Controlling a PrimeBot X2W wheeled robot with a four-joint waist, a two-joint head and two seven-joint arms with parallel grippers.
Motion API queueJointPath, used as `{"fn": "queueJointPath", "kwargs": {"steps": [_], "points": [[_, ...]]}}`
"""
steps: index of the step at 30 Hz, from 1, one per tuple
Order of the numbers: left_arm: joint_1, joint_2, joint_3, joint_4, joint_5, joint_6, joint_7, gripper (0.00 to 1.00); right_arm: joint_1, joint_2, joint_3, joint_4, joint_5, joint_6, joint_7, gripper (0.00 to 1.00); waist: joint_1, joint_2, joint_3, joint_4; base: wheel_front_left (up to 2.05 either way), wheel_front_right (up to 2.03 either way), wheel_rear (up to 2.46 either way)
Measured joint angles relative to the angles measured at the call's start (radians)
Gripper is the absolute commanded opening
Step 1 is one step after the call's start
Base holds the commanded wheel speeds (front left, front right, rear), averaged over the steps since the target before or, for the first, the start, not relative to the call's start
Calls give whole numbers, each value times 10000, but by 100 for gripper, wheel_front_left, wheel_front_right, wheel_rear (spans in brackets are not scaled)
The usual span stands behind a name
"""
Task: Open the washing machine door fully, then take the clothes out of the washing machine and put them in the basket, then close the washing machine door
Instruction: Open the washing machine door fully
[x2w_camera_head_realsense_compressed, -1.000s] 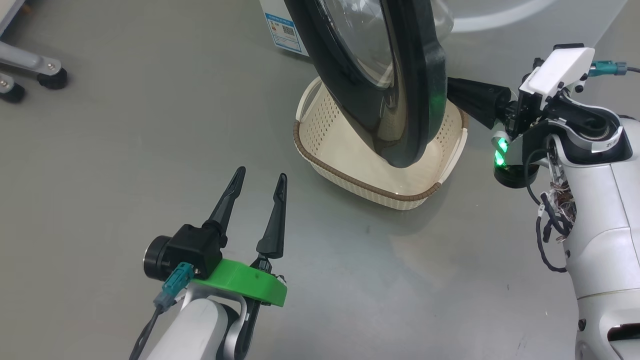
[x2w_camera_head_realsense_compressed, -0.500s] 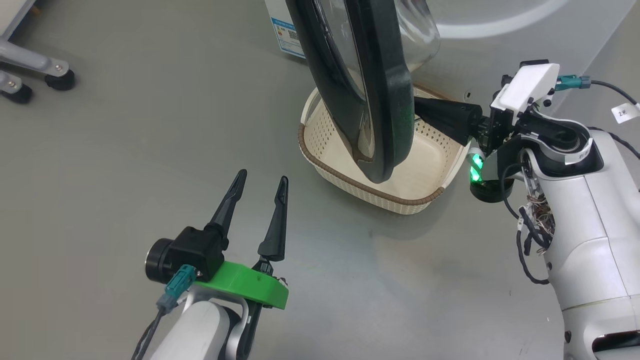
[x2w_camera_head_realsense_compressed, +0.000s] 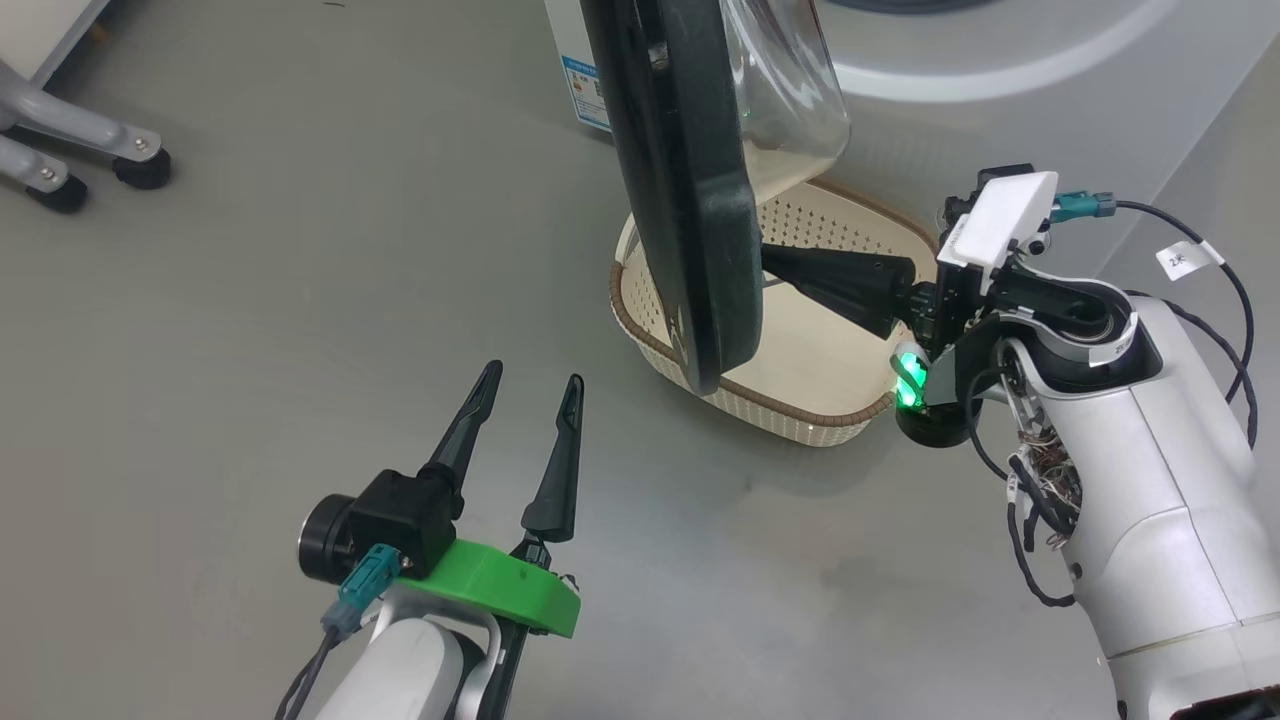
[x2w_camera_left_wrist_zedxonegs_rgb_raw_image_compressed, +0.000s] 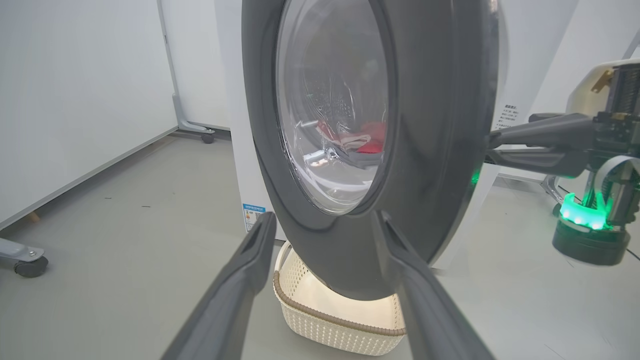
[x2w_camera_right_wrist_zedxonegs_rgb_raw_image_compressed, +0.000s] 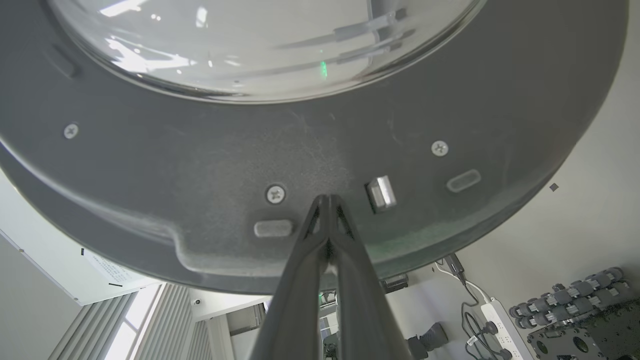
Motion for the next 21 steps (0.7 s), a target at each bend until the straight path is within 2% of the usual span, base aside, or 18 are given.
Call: {"fn": "queueJointPath", "kwargs": {"steps": [11,21], "points": [[172,2,15,10,0,0,0,100,77,21,993,-389,591,-12,-213,0,0,0,-148,104,0,0,0],[220,10,523,13,119,0,0,100,80,48,1235,-443,541,-8,-669,0,0,0,-179,-60,0,0,0]]}}
